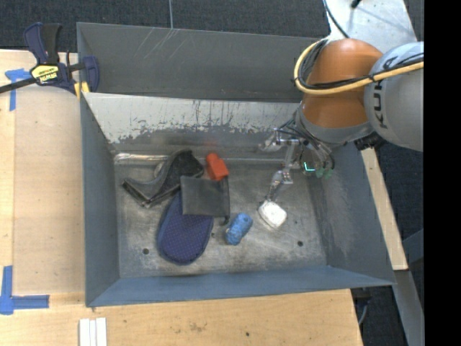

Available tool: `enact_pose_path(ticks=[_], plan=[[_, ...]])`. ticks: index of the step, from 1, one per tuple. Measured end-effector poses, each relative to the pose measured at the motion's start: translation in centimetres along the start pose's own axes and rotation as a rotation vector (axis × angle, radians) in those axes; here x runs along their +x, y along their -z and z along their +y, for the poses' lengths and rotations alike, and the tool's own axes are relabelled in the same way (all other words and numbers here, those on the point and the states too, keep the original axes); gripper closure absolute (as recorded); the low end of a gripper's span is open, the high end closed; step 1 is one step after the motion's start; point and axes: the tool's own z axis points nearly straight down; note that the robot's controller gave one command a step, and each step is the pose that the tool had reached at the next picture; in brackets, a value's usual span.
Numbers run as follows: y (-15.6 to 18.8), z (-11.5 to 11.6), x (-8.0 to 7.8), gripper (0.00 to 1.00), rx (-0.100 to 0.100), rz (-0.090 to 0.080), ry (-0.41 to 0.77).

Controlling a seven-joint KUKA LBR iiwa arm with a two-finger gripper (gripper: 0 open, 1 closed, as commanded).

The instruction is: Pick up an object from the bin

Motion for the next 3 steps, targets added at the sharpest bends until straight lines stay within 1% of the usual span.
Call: enact_pose_path(ticks=[1, 2, 3], plan=[[-6.0, 0.7, 7.7, 0.00, 0.002, -0.021, 0.070], [-5.8, 9.0, 5.6, 0.00, 0.004, -0.018, 0.219], [-5.5, 9.0, 5.3, 1.00, 0.002, -0.031, 0.216]])
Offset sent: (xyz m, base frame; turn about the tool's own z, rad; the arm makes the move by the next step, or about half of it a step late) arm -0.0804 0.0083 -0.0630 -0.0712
